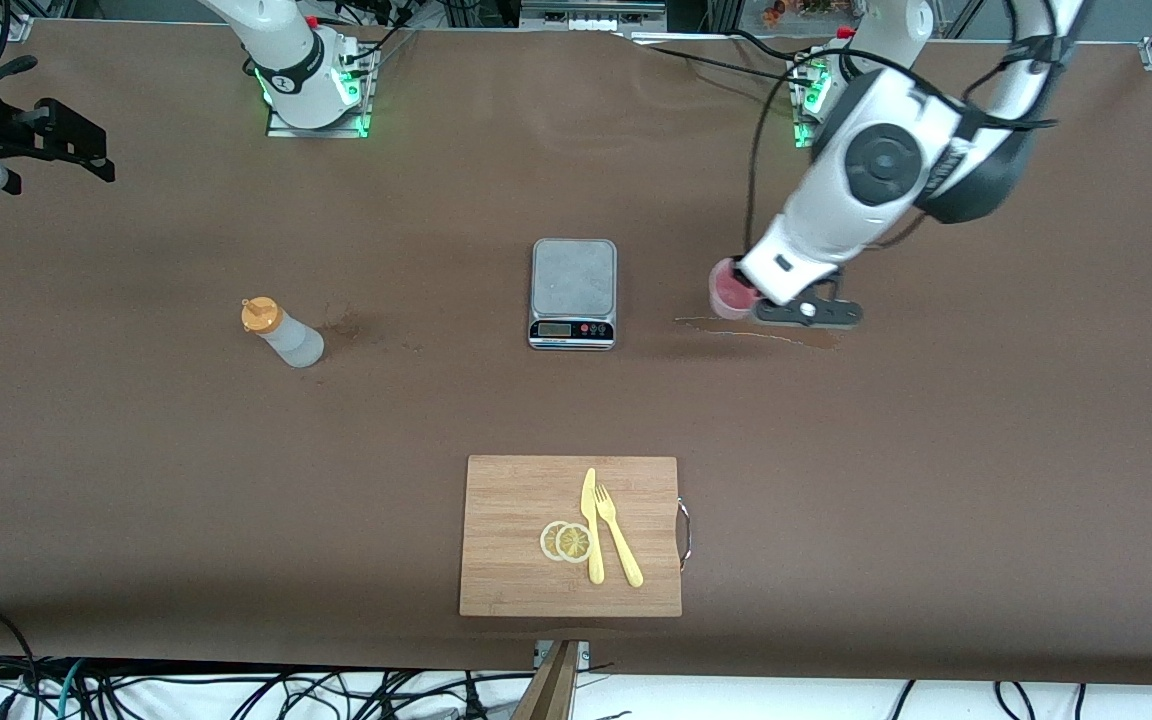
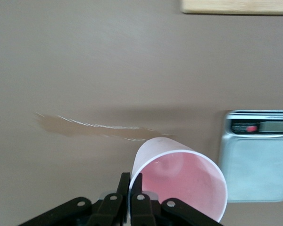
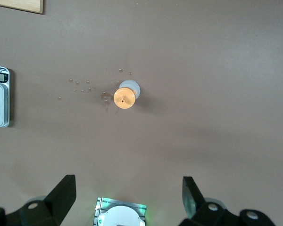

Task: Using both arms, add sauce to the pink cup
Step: 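Carry the pink cup with the left gripper onto the scale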

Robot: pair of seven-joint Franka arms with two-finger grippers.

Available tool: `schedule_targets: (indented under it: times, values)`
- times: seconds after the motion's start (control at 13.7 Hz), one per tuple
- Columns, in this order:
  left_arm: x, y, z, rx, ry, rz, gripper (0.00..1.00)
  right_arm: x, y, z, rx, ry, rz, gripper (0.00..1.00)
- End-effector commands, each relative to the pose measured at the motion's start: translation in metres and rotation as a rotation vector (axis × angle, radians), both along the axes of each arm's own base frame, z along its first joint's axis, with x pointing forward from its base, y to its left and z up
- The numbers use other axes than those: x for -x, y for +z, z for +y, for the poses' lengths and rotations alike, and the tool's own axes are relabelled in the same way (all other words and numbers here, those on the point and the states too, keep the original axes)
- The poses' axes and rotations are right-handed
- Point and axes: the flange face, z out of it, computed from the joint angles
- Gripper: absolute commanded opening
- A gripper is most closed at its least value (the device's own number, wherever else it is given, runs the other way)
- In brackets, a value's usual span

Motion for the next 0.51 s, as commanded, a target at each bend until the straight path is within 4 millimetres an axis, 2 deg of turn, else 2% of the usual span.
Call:
schedule_targets:
  times: [0.0,0.07,0.22,0.44]
  values:
    - [0.013,-0.007,-0.083,0.020,0.187,0.048,0.00,-0.001,0.003,-0.002,-0.002,0.014,-0.004,1.00]
    - [0.015,-0.006,-0.097,0.056,0.227,0.020,0.00,-0.001,0.003,-0.002,-0.002,0.014,-0.004,1.00]
    - [0.037,-0.027,-0.137,0.079,0.260,0.027,0.00,-0.001,0.003,-0.003,-0.003,0.012,-0.004,1.00]
    - [0.055,-0.063,-0.167,0.032,0.303,-0.017,0.00,-0.002,0.002,-0.002,-0.002,0.014,-0.004,1.00]
